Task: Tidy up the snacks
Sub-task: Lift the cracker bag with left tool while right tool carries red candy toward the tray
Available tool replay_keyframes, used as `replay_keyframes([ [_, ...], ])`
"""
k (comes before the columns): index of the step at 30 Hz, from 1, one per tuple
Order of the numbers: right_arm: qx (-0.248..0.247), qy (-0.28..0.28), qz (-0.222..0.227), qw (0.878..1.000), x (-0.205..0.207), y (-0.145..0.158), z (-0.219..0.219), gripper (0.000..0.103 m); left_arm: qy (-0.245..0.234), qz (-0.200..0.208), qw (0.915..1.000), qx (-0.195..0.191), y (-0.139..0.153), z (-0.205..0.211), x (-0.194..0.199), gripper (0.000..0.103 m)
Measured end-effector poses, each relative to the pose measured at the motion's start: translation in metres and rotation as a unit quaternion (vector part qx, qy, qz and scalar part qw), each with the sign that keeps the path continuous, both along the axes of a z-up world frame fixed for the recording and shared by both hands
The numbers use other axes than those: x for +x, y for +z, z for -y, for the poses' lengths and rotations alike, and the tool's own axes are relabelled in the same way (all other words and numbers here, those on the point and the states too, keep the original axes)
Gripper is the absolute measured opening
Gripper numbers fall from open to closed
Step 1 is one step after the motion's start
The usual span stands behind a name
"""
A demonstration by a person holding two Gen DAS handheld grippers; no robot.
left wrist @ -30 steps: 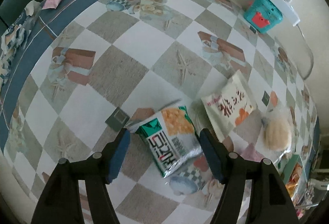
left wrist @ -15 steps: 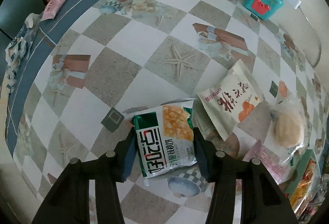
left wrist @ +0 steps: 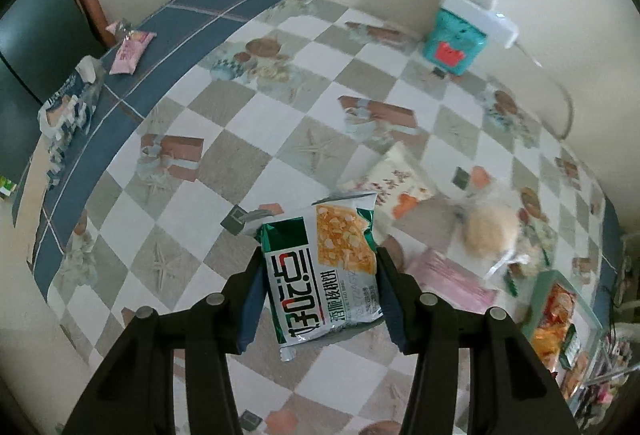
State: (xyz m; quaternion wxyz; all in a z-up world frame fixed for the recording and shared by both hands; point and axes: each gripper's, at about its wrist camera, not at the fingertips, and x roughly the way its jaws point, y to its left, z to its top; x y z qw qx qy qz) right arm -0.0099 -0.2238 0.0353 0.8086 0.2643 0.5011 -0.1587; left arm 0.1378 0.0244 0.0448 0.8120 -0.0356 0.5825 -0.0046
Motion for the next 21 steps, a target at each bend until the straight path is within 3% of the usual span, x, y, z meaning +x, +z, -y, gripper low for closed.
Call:
replay_keyframes([
  [9, -0.016, -0.042, 0.019, 0.999, -0.042, 0.021, 0.037, 0.026, -0.038, 0.018, 0.9991, -0.01, 0.02, 0.038, -0.034, 0.053],
  [21, -0.008, -0.118, 0.02, 0.993, -0.093, 0.018, 0.107, 0.026, -0.146, 0.018, 0.9891, 0.003, 0.019, 0.132, -0.086, 0.053],
])
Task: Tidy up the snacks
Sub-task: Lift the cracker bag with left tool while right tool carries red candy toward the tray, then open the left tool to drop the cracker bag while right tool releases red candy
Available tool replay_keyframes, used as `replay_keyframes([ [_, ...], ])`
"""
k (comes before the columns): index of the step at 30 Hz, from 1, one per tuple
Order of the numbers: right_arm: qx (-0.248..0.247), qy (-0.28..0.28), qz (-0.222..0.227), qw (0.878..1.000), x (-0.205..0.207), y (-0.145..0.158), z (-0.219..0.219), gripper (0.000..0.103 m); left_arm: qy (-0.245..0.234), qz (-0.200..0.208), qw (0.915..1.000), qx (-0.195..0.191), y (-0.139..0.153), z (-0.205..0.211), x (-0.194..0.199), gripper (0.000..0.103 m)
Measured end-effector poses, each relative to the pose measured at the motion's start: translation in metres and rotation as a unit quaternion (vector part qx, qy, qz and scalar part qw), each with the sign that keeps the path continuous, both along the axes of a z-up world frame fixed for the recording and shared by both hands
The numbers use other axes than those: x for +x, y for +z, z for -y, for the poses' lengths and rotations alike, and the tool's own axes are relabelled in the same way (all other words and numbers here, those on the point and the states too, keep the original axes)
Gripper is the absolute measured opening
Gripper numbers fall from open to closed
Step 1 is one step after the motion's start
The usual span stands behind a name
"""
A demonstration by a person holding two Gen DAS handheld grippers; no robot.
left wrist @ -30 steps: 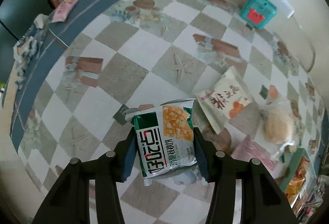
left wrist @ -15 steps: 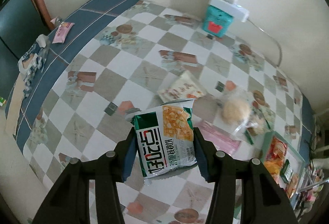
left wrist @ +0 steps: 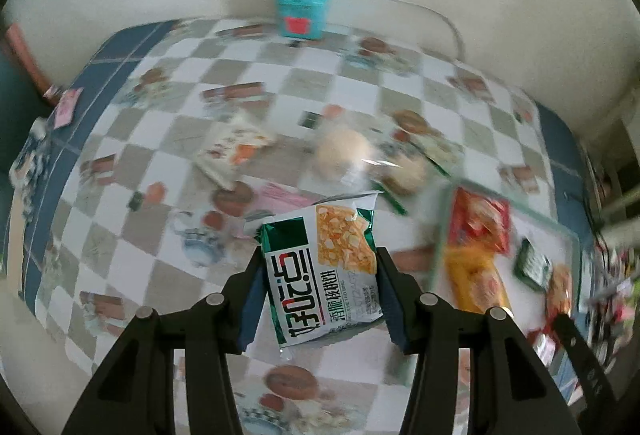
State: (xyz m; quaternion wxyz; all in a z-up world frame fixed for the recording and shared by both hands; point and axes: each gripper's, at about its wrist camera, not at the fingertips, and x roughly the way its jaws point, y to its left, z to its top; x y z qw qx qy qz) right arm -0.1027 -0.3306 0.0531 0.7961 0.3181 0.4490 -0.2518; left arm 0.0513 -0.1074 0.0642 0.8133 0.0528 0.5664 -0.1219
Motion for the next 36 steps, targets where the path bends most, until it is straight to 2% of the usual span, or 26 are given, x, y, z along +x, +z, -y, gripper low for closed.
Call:
replay_keyframes([
  [5, 0.012, -0.028, 0.004, 1.0, -0.019, -0.006, 0.023, 0.027, -0.068, -0.002, 0.9976, 0.009, -0.003, 0.046, -0.031, 0.053],
  [11, 0.02, -0.054, 0.008, 0.998, -0.039, -0.009, 0.042, 0.027, -0.118, -0.016, 0.9927, 0.022, -0.013, 0.079, -0.056, 0.053],
  [21, 0.028, -0.07, 0.002, 0.997, -0.051, -0.016, 0.056, 0.027, -0.151, -0.028, 0.9868, 0.05, -0.029, 0.103, -0.077, 0.053],
  [33, 0.053, -0.059, -0.035, 0.996, -0.044, -0.049, 0.057, 0.028, -0.16, -0.071, 0.9821, 0.069, -0.056, 0.113, -0.085, 0.053],
  [36, 0.055, -0.064, -0.039, 0.996, -0.044, -0.05, 0.059, 0.028, -0.161, -0.069, 0.9818, 0.073, -0.056, 0.113, -0.085, 0.058],
])
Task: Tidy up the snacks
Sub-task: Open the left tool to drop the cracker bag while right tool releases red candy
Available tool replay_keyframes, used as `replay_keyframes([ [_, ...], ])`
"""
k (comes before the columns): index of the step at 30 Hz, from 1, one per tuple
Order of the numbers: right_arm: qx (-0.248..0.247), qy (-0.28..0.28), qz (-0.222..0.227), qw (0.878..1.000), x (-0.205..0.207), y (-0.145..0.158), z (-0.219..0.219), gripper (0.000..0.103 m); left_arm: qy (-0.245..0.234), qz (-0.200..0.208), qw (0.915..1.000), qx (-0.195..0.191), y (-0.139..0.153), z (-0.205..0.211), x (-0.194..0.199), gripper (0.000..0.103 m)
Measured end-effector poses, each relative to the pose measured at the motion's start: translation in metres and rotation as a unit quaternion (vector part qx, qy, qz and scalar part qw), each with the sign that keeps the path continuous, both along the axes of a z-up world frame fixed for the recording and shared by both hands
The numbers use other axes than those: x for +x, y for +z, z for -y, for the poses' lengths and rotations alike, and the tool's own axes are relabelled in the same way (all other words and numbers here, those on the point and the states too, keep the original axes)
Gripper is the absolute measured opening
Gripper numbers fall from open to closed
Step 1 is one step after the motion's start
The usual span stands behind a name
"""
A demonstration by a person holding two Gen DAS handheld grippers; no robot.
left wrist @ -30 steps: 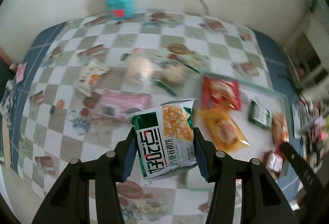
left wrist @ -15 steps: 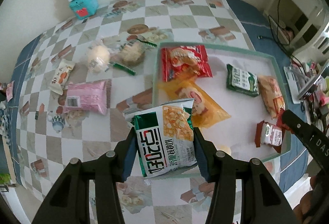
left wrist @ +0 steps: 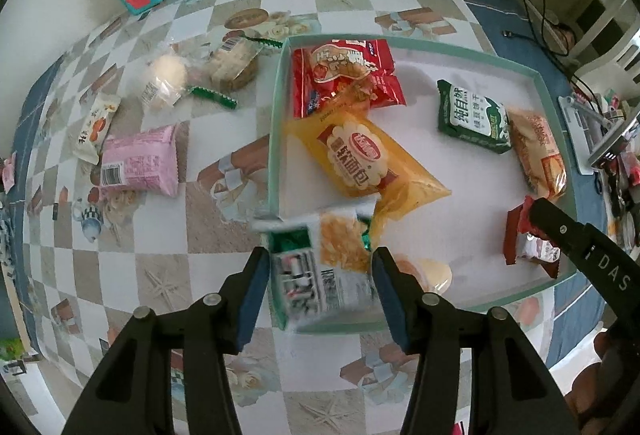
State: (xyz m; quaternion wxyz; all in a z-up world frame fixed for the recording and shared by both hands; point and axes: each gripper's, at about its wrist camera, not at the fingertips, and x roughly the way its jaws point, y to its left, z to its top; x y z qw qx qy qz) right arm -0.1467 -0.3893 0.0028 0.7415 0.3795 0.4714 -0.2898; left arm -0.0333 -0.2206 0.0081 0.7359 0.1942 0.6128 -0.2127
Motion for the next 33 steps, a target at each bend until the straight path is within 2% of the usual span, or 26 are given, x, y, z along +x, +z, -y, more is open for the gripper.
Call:
replay_keyframes([
  [2, 0.005, -0.005, -0.004, 1.0, -0.001, -0.002, 0.002, 0.028, 0.002, 0.002, 1.0, 0.002, 0.0, -0.001, 0.001, 0.067],
  [5, 0.012, -0.012, -0.012, 1.0, -0.002, -0.007, 0.005, 0.033, 0.006, 0.004, 1.0, 0.0, 0.001, -0.003, 0.004, 0.068],
  [8, 0.012, -0.013, -0.02, 1.0, -0.002, -0.009, 0.006, 0.044, 0.014, 0.008, 0.9999, -0.002, 0.003, -0.007, 0.007, 0.07],
  [10, 0.011, -0.014, -0.025, 1.0, -0.002, -0.009, 0.006, 0.061, 0.026, 0.009, 0.9996, -0.004, 0.004, -0.013, 0.011, 0.073],
  [11, 0.01, -0.013, -0.027, 1.0, -0.002, -0.009, 0.006, 0.064, 0.031, 0.01, 0.9995, -0.004, 0.004, -0.015, 0.013, 0.076],
  [14, 0.008, -0.012, -0.034, 0.999, -0.001, -0.01, 0.005, 0.071, 0.058, 0.016, 0.9982, -0.003, 0.004, -0.028, 0.021, 0.085],
  [18, 0.004, -0.004, -0.044, 0.999, 0.003, -0.013, 0.002, 0.083, 0.103, 0.025, 0.9944, 0.001, 0.005, -0.048, 0.037, 0.091],
  [23, -0.004, 0.008, -0.048, 0.999, 0.009, -0.012, -0.004, 0.093, 0.166, 0.025, 0.9859, 0.007, 0.001, -0.078, 0.059, 0.093],
  [25, -0.008, 0.01, -0.048, 0.999, 0.011, -0.011, -0.007, 0.101, 0.186, 0.024, 0.9822, 0.006, 0.0, -0.089, 0.066, 0.093],
  [33, -0.019, 0.027, -0.046, 0.998, 0.026, -0.005, -0.024, 0.103, 0.244, 0.029, 0.9694, 0.005, 0.001, -0.13, 0.089, 0.094],
])
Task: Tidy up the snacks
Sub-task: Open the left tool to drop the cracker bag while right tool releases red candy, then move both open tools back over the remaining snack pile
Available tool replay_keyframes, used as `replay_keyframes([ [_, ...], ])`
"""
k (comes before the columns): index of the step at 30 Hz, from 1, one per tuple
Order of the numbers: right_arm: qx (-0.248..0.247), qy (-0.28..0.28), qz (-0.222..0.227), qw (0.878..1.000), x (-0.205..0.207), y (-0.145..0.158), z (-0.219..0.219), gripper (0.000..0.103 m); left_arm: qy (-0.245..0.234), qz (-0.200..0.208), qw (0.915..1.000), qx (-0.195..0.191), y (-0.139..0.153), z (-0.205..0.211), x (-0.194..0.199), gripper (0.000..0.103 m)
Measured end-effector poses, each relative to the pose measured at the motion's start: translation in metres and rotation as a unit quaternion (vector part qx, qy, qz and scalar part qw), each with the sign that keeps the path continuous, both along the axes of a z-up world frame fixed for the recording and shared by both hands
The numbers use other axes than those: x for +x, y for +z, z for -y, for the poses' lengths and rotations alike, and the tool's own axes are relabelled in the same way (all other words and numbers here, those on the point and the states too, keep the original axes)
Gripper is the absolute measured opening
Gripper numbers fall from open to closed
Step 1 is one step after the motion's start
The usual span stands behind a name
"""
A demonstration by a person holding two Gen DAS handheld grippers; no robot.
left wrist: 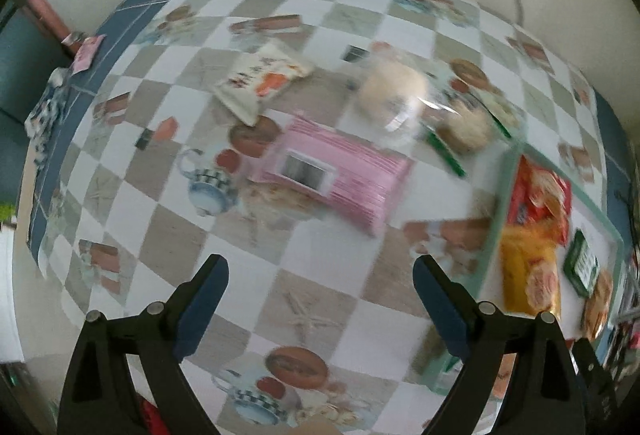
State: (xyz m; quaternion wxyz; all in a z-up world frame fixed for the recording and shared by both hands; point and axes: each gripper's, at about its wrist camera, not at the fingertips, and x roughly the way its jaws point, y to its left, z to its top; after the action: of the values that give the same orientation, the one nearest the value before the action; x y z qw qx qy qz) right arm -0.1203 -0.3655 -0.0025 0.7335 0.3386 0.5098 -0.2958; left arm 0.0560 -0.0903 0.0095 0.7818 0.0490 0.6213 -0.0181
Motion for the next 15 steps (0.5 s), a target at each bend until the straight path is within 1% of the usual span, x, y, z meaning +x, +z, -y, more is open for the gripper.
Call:
replay_keyframes([
  [6, -0.008, 0.023, 0.0, 1.0, 0.022, 0.005, -0.022, 0.103, 0.033, 0.01, 0.9994, 0.003, 0.004, -0.03, 0.017, 0.094],
  [15, -0.024, 0.067, -0.002, 0.997, 0.056, 0.014, -0.064, 0.103, 0.061, 0.026, 0.9977, 0.017, 0.01, -0.064, 0.034, 0.094],
])
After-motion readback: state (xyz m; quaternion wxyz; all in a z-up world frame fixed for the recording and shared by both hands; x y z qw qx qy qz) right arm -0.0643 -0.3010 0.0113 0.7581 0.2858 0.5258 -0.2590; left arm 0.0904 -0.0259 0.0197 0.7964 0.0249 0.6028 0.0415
